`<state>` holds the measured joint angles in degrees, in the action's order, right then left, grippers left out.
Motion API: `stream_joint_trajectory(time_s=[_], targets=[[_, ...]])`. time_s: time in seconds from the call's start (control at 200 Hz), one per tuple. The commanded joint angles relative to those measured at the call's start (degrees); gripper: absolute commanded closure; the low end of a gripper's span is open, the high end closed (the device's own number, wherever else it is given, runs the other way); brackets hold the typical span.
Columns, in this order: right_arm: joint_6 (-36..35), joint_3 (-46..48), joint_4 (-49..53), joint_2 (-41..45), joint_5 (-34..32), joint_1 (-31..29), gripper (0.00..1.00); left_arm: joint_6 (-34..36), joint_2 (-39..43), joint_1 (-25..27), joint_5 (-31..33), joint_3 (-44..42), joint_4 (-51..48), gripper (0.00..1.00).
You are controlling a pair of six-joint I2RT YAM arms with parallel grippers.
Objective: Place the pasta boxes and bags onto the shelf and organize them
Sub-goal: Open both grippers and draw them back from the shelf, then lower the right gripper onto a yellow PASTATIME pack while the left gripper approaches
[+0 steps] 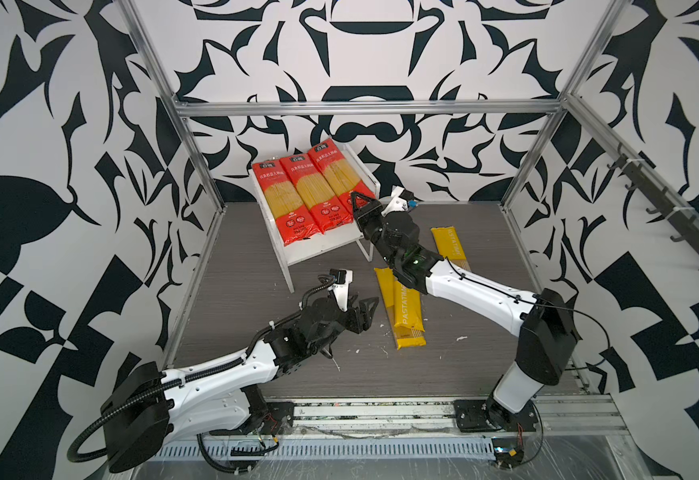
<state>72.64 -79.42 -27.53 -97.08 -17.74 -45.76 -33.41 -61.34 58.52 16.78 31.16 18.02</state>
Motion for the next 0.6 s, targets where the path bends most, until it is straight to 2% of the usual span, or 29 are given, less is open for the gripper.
stream_joint_trajectory(time_s=[0.0, 0.125, 0.16, 0.345, 0.44, 0.55, 0.595], targets=[[-0.04, -3.61, -0.98, 3.93, 1.97, -0.58, 0.55, 0.88, 0.12, 0.11, 1.09, -0.02, 2.2, 0.29], [-0.25, -1.44, 6.16, 7.14, 6.12, 0.72, 0.41, 1.28, 0.47, 0.1, 1.58, -0.48, 2.7, 0.29], [0.32, -0.34, 7.07, 8.09, 9.18, 1.37, 0.38, 1.46, 0.5, 0.12, 1.49, -0.48, 2.7, 0.29], [0.35, 5.49, 9.92, 12.77, 13.15, 3.69, 0.34, 1.92, 0.52, 0.1, 0.93, -0.53, 3.3, 0.29], [0.08, 5.21, 9.15, 12.11, 15.42, 3.92, 0.45, 1.94, -0.13, 0.1, 0.98, -0.66, 3.97, 0.29], [0.03, 3.14, 9.99, 9.96, 17.73, 4.18, 0.49, 1.68, -0.86, 0.1, 0.39, -0.4, 4.4, 0.29], [0.0, 2.89, 10.04, 9.51, 17.61, 4.45, 0.55, 1.53, -0.91, 0.1, 0.34, -0.4, 4.61, 0.29]])
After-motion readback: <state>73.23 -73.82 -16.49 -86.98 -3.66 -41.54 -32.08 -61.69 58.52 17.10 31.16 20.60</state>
